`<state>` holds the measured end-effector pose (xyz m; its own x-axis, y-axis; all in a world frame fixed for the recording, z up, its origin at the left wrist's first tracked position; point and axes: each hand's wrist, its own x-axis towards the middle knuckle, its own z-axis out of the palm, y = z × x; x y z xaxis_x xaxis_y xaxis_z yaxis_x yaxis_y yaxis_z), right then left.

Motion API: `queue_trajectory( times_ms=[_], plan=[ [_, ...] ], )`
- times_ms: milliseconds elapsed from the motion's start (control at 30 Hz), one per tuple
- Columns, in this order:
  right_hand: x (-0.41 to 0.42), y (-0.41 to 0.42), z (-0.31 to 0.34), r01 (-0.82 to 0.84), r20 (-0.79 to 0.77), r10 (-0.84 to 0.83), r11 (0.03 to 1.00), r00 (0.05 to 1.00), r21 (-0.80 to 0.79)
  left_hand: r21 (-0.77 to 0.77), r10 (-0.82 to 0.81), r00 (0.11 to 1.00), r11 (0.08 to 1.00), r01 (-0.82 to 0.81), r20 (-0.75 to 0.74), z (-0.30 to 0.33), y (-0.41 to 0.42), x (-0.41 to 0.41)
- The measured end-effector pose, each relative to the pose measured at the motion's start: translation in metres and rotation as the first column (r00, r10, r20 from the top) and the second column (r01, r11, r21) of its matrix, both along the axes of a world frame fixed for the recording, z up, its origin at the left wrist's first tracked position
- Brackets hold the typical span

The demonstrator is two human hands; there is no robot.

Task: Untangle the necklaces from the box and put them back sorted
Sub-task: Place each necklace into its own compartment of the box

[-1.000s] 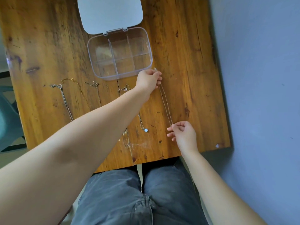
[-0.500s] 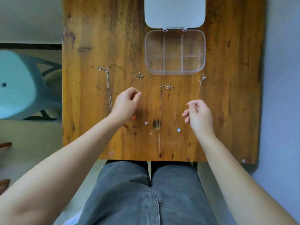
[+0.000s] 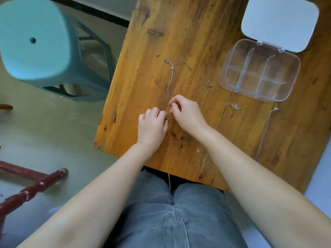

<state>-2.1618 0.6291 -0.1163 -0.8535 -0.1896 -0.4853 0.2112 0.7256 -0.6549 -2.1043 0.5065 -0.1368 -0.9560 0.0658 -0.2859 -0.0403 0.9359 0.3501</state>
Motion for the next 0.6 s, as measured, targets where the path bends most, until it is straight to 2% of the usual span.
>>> queue_trajectory(
  times_ms=[100,167,233,267,333,433,500,600],
  plan=[
    [0.006,0.002,-0.003,-0.168,-0.117,0.168,0.986,0.979,0.008,0.167,0.023,1.000,0.986,-0.025,0.011,0.008,-0.008,-0.006],
    [0.007,0.003,-0.005,-0.343,-0.095,0.340,0.939,0.936,-0.015,0.329,0.087,0.996,0.941,-0.075,-0.020,0.021,-0.014,-0.012],
    [0.005,0.004,-0.005,-0.399,-0.050,0.398,0.917,0.916,-0.018,0.449,0.168,0.983,0.886,-0.116,-0.079,0.038,-0.020,-0.023],
    [0.003,0.004,-0.003,-0.360,-0.048,0.358,0.932,0.933,-0.040,0.490,0.219,0.969,0.860,-0.139,-0.110,0.047,-0.024,-0.029],
    [-0.004,0.010,0.005,-0.159,-0.056,0.153,0.979,0.987,-0.128,0.556,0.344,0.929,0.803,-0.216,-0.136,0.061,-0.030,-0.045],
    [-0.020,0.036,0.027,0.196,-0.007,-0.206,0.940,0.979,-0.279,0.629,0.461,0.882,0.717,-0.301,-0.103,0.074,-0.033,-0.073],
    [-0.030,0.061,0.040,0.383,0.104,-0.373,0.842,0.922,-0.379,0.636,0.433,0.898,0.714,-0.293,-0.072,0.077,-0.023,-0.089],
    [-0.045,0.106,0.057,0.642,0.276,-0.605,0.548,0.747,-0.536,0.619,0.280,0.959,0.761,-0.195,-0.043,0.075,0.019,-0.112]
  ],
)
